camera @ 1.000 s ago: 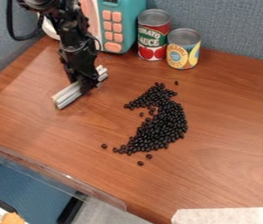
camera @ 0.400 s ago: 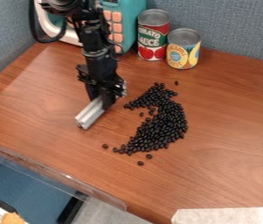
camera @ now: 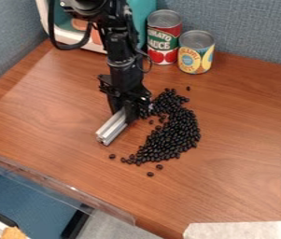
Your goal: Sweep into pile
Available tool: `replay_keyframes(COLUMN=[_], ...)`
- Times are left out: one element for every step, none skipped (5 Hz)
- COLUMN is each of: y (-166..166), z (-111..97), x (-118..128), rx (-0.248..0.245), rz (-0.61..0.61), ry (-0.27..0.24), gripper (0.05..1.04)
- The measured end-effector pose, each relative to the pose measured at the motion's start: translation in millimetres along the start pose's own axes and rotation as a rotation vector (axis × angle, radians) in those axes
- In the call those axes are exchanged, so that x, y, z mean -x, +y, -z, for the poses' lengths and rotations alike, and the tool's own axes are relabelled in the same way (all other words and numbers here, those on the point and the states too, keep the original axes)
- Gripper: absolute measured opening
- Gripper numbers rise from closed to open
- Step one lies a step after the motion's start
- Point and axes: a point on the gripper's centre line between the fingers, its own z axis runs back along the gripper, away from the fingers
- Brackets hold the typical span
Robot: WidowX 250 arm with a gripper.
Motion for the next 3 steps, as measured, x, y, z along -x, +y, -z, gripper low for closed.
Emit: replay_keyframes(y=[-16,-24,-43], z=[2,3,4], x=[0,-1,1], rx=[-0.009,-0.013,-0.003], rz=[0.018,0.019,0.055], ry=[-0.015,-0.023,-0.012], gripper=[0.368,0.368,0.368])
